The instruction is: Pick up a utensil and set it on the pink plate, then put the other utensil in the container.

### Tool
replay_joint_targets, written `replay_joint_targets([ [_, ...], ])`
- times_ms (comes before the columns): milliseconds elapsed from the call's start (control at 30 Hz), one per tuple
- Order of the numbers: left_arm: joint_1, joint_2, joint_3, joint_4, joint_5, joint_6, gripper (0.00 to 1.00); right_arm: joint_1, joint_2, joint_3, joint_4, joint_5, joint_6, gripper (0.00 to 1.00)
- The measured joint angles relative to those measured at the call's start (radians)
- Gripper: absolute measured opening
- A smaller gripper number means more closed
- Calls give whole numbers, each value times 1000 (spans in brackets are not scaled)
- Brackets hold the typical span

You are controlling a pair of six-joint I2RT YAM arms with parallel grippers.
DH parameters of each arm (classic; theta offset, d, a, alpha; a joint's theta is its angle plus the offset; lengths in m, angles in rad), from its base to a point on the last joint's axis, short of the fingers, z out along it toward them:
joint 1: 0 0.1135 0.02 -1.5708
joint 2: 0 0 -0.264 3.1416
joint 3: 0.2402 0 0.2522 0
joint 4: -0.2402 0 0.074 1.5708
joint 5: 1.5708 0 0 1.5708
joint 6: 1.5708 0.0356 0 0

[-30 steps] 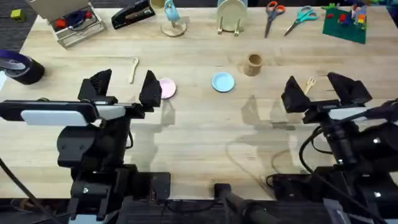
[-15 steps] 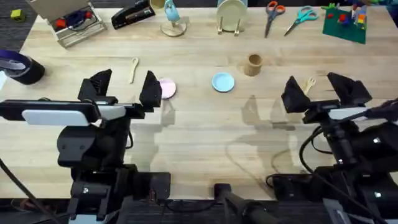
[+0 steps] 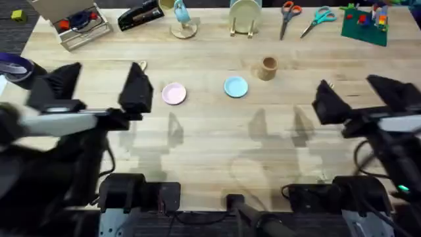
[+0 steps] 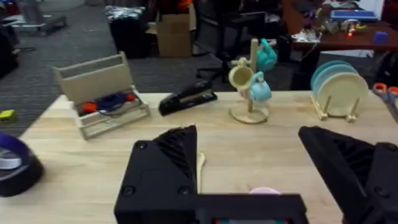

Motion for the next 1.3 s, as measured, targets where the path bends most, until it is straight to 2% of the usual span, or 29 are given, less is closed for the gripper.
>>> replay_joint_targets([
  [133, 0, 66, 157, -150, -25, 0, 993, 0, 28, 140, -113, -2, 0, 995],
  [300, 0, 225, 362, -317, -49, 0, 993, 0, 138, 321, -249, -2, -25, 995],
  [700, 0, 723, 907, -683, -80, 0, 992, 0, 607, 779, -544, 9, -56, 995],
  [967, 0, 994, 1204, -917, -80, 0, 992, 0, 890, 1079, -776, 9, -57, 995],
  [1133, 0, 1139, 1303, -1043, -80, 0, 994, 0, 1005, 1158, -837, 9, -57, 995],
  [1300, 0, 1264, 1312, -1098, -80, 0, 993, 0, 1071, 1159, -843, 9, -57, 995],
])
